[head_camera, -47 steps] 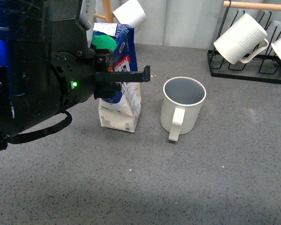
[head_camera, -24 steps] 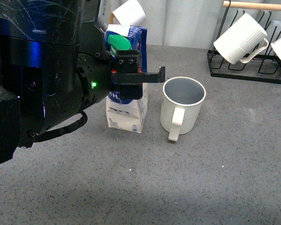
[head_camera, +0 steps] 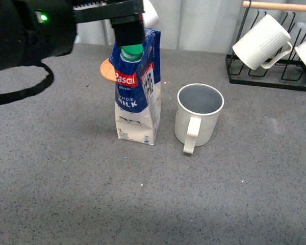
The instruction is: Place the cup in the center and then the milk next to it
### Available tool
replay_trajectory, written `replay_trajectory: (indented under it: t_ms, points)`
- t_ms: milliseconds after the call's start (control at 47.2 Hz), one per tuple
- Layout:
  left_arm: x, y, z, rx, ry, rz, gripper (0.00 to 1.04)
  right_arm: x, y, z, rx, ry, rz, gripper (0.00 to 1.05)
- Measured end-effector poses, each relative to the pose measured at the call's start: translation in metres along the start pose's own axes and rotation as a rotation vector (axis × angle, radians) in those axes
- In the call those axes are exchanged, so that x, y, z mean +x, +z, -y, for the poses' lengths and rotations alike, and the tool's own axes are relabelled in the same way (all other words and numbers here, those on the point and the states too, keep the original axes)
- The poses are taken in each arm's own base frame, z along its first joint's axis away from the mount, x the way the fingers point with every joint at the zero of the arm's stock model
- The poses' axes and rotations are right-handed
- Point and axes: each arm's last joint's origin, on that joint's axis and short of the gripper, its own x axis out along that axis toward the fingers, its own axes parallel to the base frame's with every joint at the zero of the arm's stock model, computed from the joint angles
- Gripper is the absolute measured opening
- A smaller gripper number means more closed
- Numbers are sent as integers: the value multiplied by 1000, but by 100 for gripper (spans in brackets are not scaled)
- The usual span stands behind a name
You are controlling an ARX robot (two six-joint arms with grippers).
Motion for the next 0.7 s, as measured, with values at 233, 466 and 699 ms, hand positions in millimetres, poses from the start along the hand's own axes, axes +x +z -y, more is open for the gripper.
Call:
replay_trajectory:
  t_ms: [233,466,699]
  points:
    - [-14,1,-47,70,148,137,85,0,0,0,0,1,0,95]
    - [-77,-9,-75,153,140,249,33,0,0,0,0,0,0,95]
    - [-117,-18,-88,162,141,241,4,0,0,0,0,0,0,95]
